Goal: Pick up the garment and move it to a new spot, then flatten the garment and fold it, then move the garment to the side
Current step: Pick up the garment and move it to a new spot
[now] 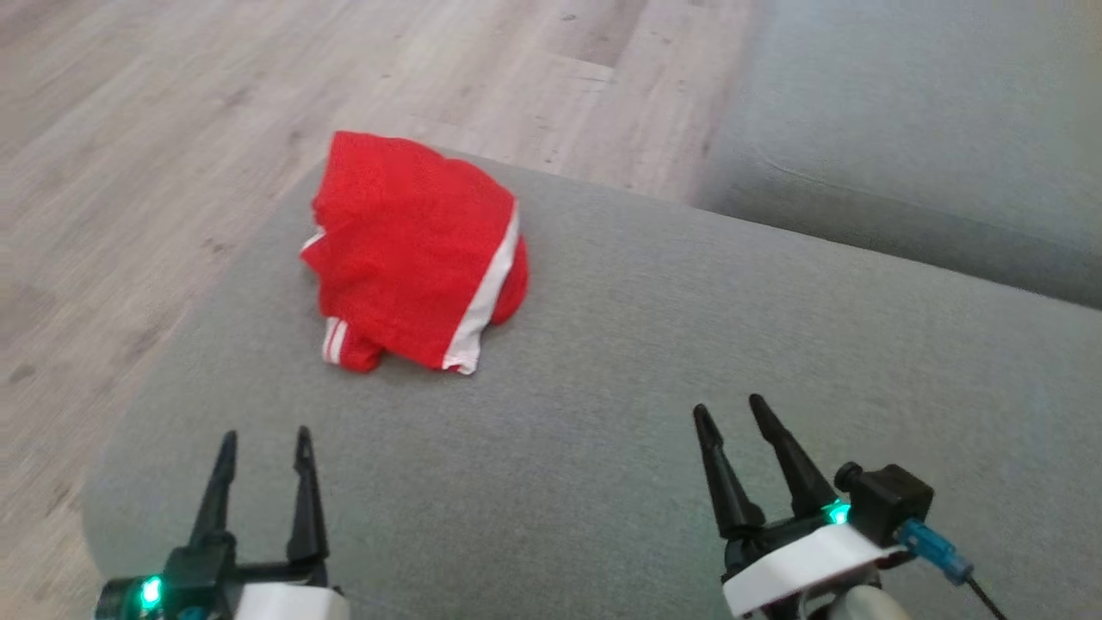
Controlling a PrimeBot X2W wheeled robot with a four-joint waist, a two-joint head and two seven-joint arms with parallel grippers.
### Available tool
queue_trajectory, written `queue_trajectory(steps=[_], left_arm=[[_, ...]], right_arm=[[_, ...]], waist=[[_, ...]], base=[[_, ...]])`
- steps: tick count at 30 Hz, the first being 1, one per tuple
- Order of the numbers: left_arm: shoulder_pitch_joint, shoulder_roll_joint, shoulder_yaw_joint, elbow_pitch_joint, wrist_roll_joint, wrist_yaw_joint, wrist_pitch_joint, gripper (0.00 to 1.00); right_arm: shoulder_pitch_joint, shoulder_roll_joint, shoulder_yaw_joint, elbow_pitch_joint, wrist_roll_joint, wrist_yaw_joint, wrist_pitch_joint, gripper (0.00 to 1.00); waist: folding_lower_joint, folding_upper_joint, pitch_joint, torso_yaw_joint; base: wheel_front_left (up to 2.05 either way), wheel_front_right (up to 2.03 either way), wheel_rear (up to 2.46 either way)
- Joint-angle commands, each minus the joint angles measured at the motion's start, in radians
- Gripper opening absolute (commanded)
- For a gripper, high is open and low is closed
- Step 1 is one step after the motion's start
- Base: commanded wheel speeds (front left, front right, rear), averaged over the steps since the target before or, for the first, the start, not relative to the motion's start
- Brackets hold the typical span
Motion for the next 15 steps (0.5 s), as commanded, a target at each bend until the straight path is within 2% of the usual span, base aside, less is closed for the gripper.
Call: queue_trajectory(steps=[1, 9, 15], left_arm=[[-0.025, 0.006, 0.045, -0.044, 0.004, -0.004, -0.01, 1.0], [-0.017, 0.006, 0.097, -0.084, 0.007, 0.002, -0.01, 1.0], [-0.032, 0.018, 0.143, -0.081, -0.011, -0.013, -0.01, 1.0]], right_arm=[[-0.027, -0.005, 0.03, -0.033, 0.009, 0.008, -0.011, 1.0], [-0.061, -0.005, 0.073, -0.019, 0.021, 0.008, -0.011, 1.0], [-0.061, -0.005, 0.061, -0.012, 0.036, 0.008, -0.011, 1.0]], waist=[[0.0001, 0.0, 0.0, 0.035], [0.0001, 0.0, 0.022, 0.06], [0.0001, 0.0, 0.022, 0.06]], base=[[0.0, 0.0, 0.0], [0.0, 0.0, 0.0], [0.0, 0.0, 0.0]])
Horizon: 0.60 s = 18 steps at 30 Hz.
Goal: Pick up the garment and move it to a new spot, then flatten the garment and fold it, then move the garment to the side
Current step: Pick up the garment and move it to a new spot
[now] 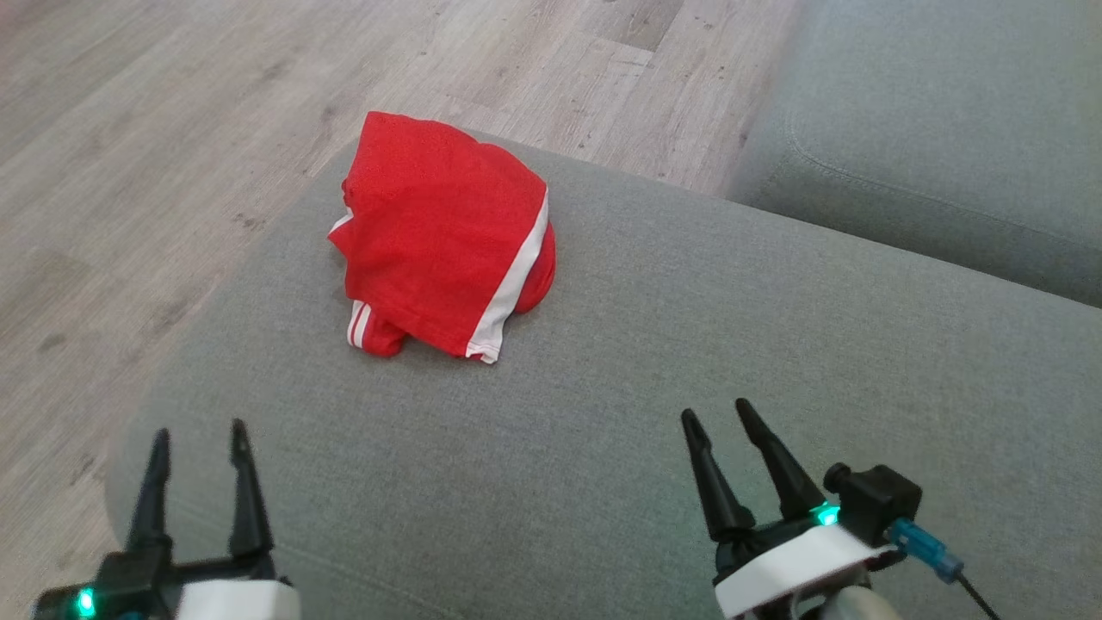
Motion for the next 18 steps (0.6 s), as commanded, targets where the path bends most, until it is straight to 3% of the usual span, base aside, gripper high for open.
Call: queue_trajectory(steps=[1, 4, 11, 18], left_arm=[[-0.058, 0.023, 0.049, -0.028, -0.005, -0.012, -0.01, 1.0], [-0.102, 0.064, 0.062, -0.003, -0.003, -0.042, -0.01, 1.0], [-0.332, 0.197, 0.067, 0.122, -0.024, -0.098, 0.018, 1.0], [-0.629, 0.323, -0.025, 0.31, -0.175, -0.127, 0.238, 1.0]], right_arm=[[-0.048, -0.005, 0.003, -0.028, 0.007, 0.008, -0.011, 1.0], [-0.036, -0.005, -0.021, -0.036, 0.003, 0.008, -0.011, 1.0], [-0.075, -0.005, -0.066, -0.072, -0.07, 0.008, -0.011, 1.0], [-0.121, -0.005, -0.116, -0.105, -0.133, 0.008, -0.011, 1.0]], waist=[[0.0, 0.0, -0.001, -0.003], [0.0, 0.0, 0.003, -0.009], [0.0, 0.0, 0.126, -0.092], [0.0, 0.0, 0.25, -0.179]], base=[[0.0, 0.0, 0.0], [0.0, 0.0, 0.0], [0.0, 0.0, 0.0], [0.0, 0.0, 0.0]])
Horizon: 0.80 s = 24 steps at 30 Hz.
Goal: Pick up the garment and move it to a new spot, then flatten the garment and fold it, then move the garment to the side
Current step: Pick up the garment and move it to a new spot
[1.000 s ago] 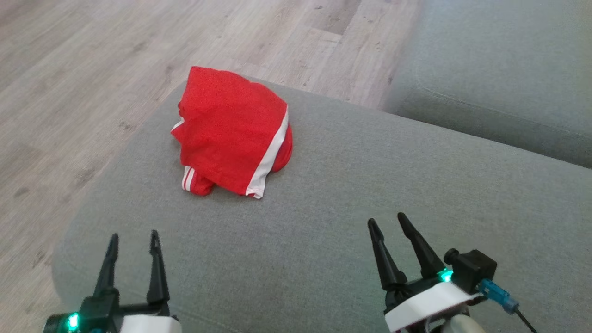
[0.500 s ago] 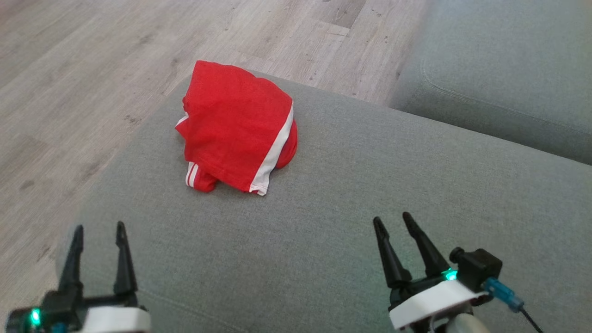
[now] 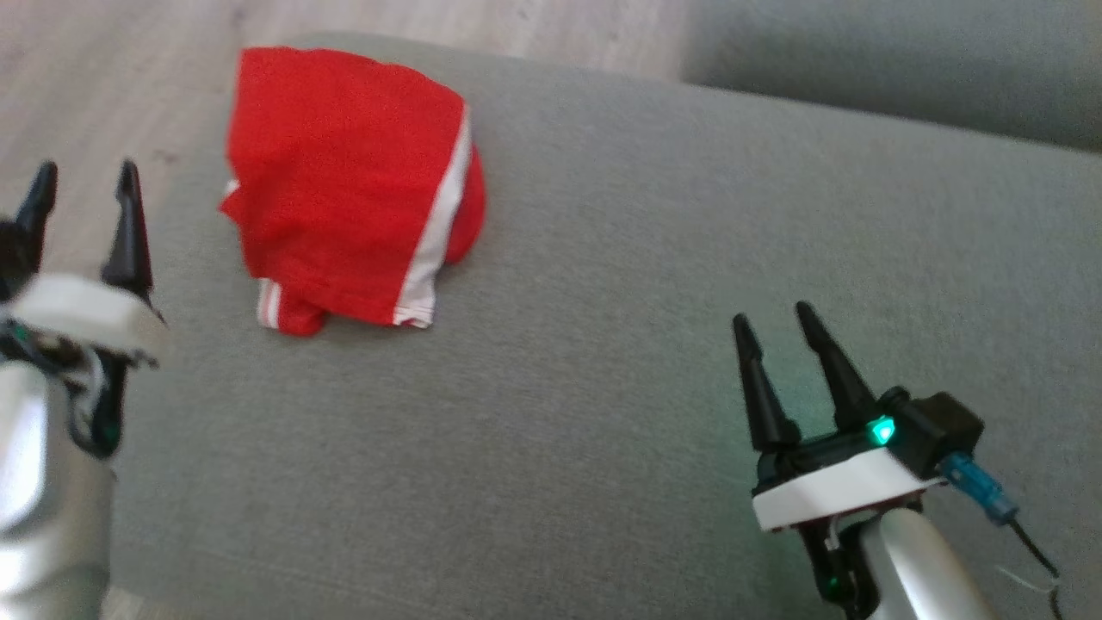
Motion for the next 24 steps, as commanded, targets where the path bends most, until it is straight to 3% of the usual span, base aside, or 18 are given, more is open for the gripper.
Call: queue_trajectory(steps=[1, 5, 12, 23, 24], left_arm=[[-0.086, 0.077, -0.001, 0.007, -0.054, -0.003, 0.04, 1.0], [-0.209, 0.152, -0.078, 0.09, -0.157, -0.003, 0.134, 1.0], [-0.338, 0.204, -0.15, 0.203, -0.288, -0.004, 0.252, 1.0], [-0.419, 0.208, -0.255, 0.377, -0.378, -0.004, 0.258, 1.0], [-0.422, 0.204, -0.26, 0.389, -0.388, -0.004, 0.257, 0.88]], right_arm=[[-0.037, -0.005, 0.003, -0.038, -0.019, 0.008, -0.011, 1.0], [-0.058, -0.005, -0.025, -0.054, -0.048, 0.008, -0.011, 1.0], [-0.076, -0.005, -0.049, -0.077, -0.07, 0.008, -0.011, 1.0], [-0.081, -0.005, -0.056, -0.098, -0.089, 0.008, -0.011, 1.0], [-0.081, -0.005, -0.057, -0.098, -0.089, 0.008, -0.011, 1.0]], waist=[[-0.0004, 0.0, 0.08, -0.076], [-0.0004, 0.0, 0.136, -0.123], [-0.0004, 0.0, 0.197, -0.175], [-0.0004, 0.0, 0.24, -0.212], [-0.0004, 0.0, 0.239, -0.213]], base=[[0.0, 0.0, 0.0], [0.0, 0.0, 0.0], [0.0, 0.0, 0.0], [0.0, 0.0, 0.0], [0.0, 0.0, 0.0]])
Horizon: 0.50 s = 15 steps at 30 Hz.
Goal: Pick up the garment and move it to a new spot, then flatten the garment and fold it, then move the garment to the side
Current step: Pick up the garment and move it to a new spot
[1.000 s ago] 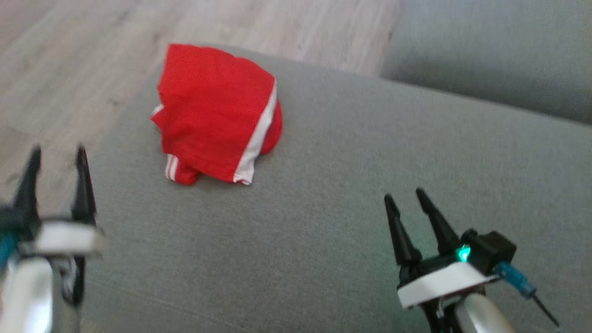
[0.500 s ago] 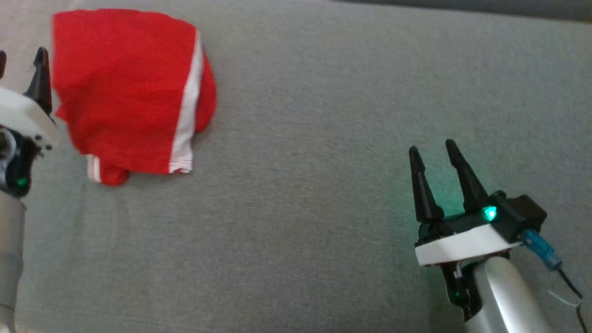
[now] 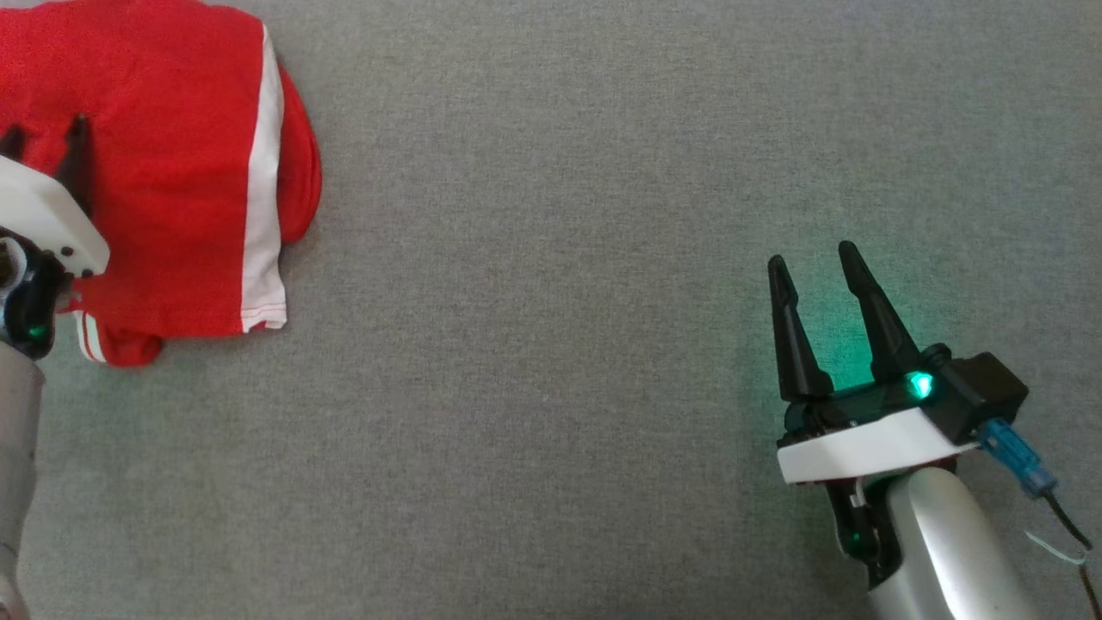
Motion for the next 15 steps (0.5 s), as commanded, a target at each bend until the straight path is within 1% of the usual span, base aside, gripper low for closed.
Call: queue_trajectory(steps=[1, 2, 5, 8, 15], left_arm=[[-0.048, 0.056, 0.025, -0.015, -0.012, 0.002, -0.013, 0.25], [-0.053, 0.055, 0.023, -0.006, -0.021, 0.002, -0.025, 0.0], [-0.067, 0.056, 0.005, 0.013, -0.049, 0.002, -0.071, 0.0], [-0.071, 0.07, -0.012, 0.012, -0.067, 0.002, -0.117, 0.0], [-0.113, 0.098, -0.008, -0.063, -0.119, 0.002, -0.315, 0.0]], right_arm=[[-0.023, -0.002, 0.022, -0.034, -0.009, 0.008, -0.011, 1.0], [-0.022, -0.002, 0.02, -0.033, -0.009, 0.008, -0.011, 1.0], [-0.019, -0.002, 0.019, -0.027, -0.007, 0.008, -0.011, 1.0], [-0.017, -0.002, 0.022, -0.023, 0.002, 0.008, -0.011, 1.0], [-0.003, -0.002, 0.029, -0.007, 0.034, 0.008, -0.011, 1.0]], waist=[[-0.0001, 0.0001, -0.002, 0.0], [-0.0001, 0.0001, -0.005, 0.001], [-0.0001, 0.0001, -0.026, 0.009], [-0.0001, 0.0001, -0.049, 0.018], [-0.0001, 0.0001, -0.121, 0.048]], base=[[0.0, 0.0, 0.0], [0.0, 0.0, 0.0], [0.0, 0.0, 0.0], [0.0, 0.0, 0.0], [0.0, 0.0, 0.0]])
